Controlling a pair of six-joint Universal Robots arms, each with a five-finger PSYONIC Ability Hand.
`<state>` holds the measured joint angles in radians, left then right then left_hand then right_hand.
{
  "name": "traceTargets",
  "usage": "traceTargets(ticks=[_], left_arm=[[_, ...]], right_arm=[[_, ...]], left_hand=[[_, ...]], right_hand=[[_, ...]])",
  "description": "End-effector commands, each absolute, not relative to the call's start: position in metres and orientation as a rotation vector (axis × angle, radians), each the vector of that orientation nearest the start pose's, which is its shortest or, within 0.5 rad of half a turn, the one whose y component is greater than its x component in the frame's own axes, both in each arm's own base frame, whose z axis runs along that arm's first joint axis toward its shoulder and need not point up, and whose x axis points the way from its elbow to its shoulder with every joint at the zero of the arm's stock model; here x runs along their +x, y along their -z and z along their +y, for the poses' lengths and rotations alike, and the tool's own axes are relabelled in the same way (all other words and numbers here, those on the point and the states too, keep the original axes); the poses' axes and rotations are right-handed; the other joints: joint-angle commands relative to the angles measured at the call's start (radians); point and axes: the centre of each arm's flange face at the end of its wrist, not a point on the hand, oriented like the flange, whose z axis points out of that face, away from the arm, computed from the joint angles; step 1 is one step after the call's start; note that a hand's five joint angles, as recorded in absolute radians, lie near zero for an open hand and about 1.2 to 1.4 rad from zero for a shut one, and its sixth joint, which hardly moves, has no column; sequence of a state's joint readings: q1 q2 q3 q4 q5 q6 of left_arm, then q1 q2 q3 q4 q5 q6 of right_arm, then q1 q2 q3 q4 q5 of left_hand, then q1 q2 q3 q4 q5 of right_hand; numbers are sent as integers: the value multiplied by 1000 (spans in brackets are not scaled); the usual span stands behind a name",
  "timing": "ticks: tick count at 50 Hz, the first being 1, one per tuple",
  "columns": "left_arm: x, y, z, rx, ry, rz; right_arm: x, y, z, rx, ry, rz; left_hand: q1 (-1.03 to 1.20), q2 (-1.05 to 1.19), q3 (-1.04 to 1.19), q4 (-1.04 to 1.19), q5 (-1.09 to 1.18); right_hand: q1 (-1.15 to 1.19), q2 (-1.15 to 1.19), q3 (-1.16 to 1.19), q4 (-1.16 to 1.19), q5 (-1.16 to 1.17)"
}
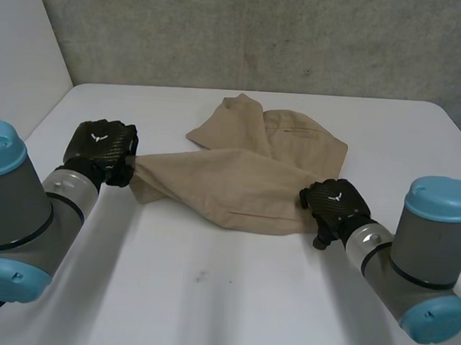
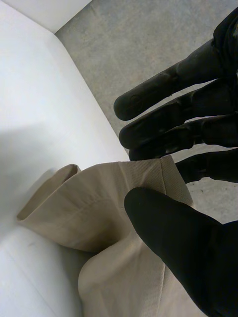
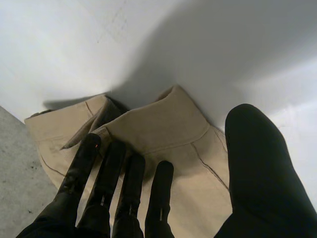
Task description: Fold the shorts.
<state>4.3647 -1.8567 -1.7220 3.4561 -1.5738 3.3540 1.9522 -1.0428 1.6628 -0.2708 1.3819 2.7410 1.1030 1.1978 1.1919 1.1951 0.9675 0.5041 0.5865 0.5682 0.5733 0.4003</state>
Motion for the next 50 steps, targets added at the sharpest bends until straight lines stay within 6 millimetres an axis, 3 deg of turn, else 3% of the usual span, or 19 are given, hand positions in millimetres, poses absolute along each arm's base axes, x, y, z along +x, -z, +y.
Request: traceTargets(ticks=[1,27,43,50], left_arm=[[-240,-196,-281,665,2127,2333],[-242,-191,-287,669,2117,2339],[-242,-187,-288,670,2101,2351],[-240,-188,-289,660,2100,2348]], right_arm=[[277,-123,-283,-1089,1732,2188],[295,-110,-312,-1086,1776,2188],[295,-100,-313,-1097,1721,2224],[292,-106,-314,-1082,1724,2232]], left_hand=[[293,198,204,201,254],[293,198,204,201,254],[293,198,204,201,254],[293,198,204,201,254]], right_hand=[[183,100,118,113,112],[365,282,301,296,294],[887,804,823,818,816],[892,810,828,823,821]])
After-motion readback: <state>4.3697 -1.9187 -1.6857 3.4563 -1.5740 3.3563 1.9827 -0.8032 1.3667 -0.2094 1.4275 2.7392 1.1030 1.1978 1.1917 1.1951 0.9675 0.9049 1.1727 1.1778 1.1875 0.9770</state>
